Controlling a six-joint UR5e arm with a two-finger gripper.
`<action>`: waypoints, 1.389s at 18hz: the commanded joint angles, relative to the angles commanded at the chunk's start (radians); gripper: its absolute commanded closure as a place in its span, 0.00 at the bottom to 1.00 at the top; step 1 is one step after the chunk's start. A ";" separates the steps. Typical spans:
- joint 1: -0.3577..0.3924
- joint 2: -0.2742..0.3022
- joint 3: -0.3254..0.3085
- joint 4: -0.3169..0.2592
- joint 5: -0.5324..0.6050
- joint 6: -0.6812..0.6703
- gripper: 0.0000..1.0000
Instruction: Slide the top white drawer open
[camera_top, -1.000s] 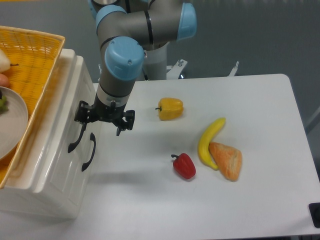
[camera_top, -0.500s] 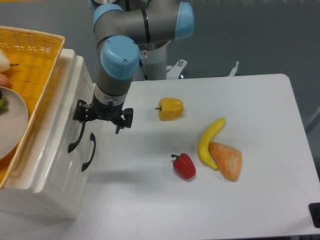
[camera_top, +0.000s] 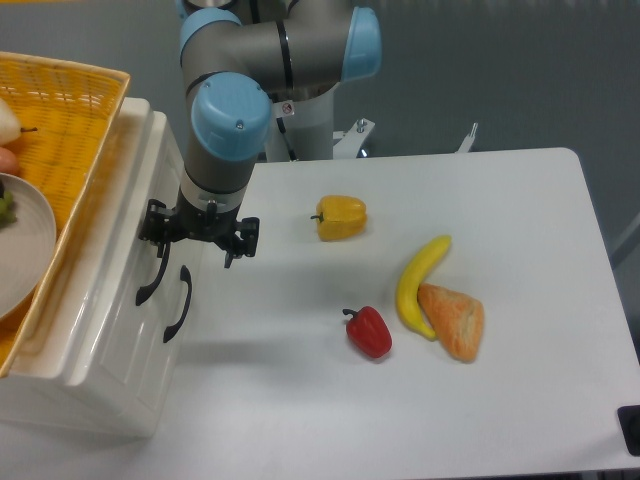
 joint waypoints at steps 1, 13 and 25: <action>0.000 -0.003 0.000 0.000 0.000 0.000 0.00; -0.003 -0.018 -0.002 0.000 0.003 0.000 0.00; -0.002 -0.023 -0.003 0.005 0.017 0.011 0.00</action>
